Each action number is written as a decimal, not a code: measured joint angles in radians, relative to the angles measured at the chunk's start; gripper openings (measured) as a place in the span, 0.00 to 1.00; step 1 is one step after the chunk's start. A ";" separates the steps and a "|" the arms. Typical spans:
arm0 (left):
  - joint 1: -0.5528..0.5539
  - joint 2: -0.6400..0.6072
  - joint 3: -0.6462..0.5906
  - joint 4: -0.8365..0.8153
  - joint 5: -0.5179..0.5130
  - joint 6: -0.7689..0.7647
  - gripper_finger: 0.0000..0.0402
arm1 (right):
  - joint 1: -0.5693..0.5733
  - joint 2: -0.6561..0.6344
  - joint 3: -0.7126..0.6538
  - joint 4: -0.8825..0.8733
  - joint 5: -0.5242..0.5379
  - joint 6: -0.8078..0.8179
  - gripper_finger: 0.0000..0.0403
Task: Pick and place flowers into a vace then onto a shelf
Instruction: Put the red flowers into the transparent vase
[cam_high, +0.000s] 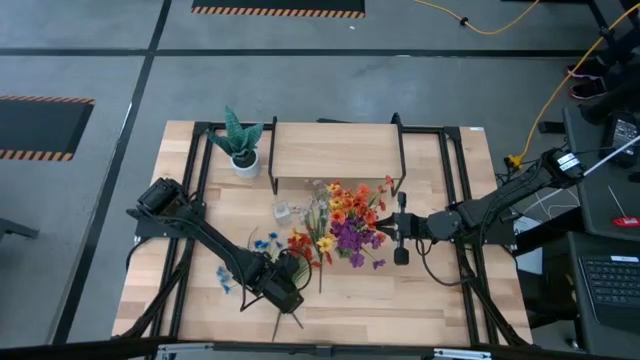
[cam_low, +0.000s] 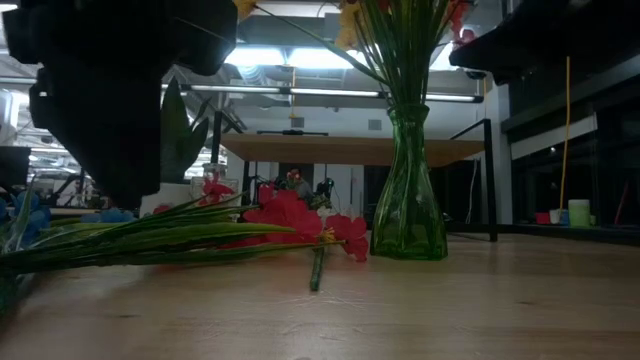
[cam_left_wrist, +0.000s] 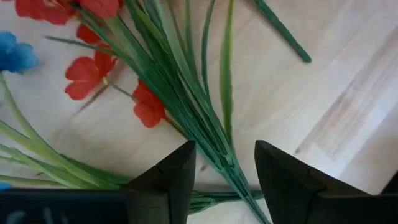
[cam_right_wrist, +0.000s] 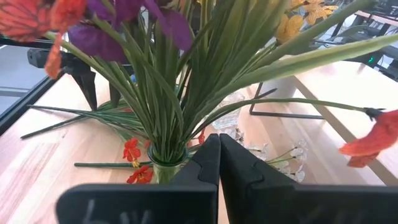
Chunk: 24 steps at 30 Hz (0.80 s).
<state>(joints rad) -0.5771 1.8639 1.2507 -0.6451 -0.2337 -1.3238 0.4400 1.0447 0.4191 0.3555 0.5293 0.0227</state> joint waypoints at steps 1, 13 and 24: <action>-0.001 0.001 0.000 -0.002 0.000 0.000 0.40 | 0.000 0.000 0.000 0.000 0.000 0.000 0.02; -0.031 0.001 0.000 -0.001 -0.012 -0.066 0.41 | 0.000 0.000 0.000 -0.003 0.000 -0.001 0.02; -0.037 0.001 0.000 -0.001 -0.044 -0.081 0.46 | 0.000 0.000 0.000 -0.003 0.001 -0.004 0.02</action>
<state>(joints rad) -0.6136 1.8652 1.2507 -0.6457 -0.2779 -1.4044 0.4400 1.0447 0.4191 0.3527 0.5301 0.0185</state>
